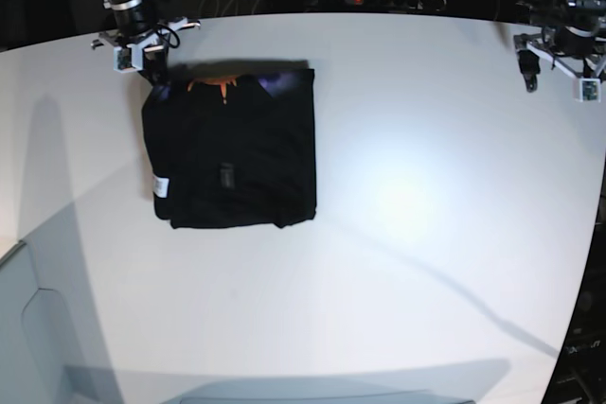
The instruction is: Fold the T-shirt properly
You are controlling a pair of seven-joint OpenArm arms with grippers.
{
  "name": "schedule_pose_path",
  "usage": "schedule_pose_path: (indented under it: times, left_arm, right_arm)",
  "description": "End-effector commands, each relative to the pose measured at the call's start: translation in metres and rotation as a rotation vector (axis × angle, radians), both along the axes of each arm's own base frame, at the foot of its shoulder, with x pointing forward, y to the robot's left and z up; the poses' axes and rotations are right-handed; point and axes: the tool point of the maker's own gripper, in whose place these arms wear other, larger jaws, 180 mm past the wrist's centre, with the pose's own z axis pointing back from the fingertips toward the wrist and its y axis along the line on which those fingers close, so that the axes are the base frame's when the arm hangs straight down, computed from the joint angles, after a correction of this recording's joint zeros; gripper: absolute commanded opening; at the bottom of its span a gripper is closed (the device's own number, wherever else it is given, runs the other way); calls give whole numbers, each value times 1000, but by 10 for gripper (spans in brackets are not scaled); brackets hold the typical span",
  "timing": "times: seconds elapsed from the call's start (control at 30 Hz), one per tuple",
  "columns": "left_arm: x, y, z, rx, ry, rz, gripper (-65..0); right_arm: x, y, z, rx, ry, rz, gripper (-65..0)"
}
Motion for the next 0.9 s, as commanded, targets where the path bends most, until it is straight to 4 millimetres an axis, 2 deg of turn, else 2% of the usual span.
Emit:
schedule_pose_path:
  times: [0.0, 0.13, 0.27, 0.37, 0.43, 0.5, 0.53, 0.57, 0.63, 0.8, 0.83, 0.87]
  left_arm:
    - [0, 1, 9, 15, -22, -11, 0]
    - [-25, -8, -8, -20, 37, 9, 0]
    - [-48, -14, -20, -44, 95, 22, 0]
    - [-67, -20, -29, -66, 138, 38, 0]
    - [-83, -25, -36, -82, 177, 50, 0]
    - [-97, -28, -39, -91, 210, 59, 0]
    - [-104, -29, -42, -97, 226, 64, -21]
    - [-111, -30, -43, -100, 243, 67, -59]
    - [-126, -34, -48, -114, 279, 81, -180]
    - [-147, -51, -61, -170, 315, 132, -620]
    - [-151, -55, -64, -184, 319, 143, -650]
    - [-156, -60, -69, -206, 329, 158, -650]
  right_arm:
    - [5, 3, 12, 18, -46, 15, -615]
    - [4, -1, 19, 2, -58, 6, -616]
    - [5, -20, 40, -6, -113, -50, -615]
    - [4, -43, 54, -44, -146, -104, -613]
    - [-2, -58, 56, -73, -141, -137, -613]
    - [-13, -77, 57, -111, -124, -181, -613]
    - [-22, -88, 57, -132, -109, -207, -612]
    - [-31, -98, 56, -148, -93, -232, -612]
    - [-53, -114, 53, -182, -48, -271, -612]
    - [-106, -120, 31, -181, 95, -293, -612]
    - [-116, -119, 28, -179, 123, -291, -612]
    - [-122, -118, 26, -178, 141, -291, -612]
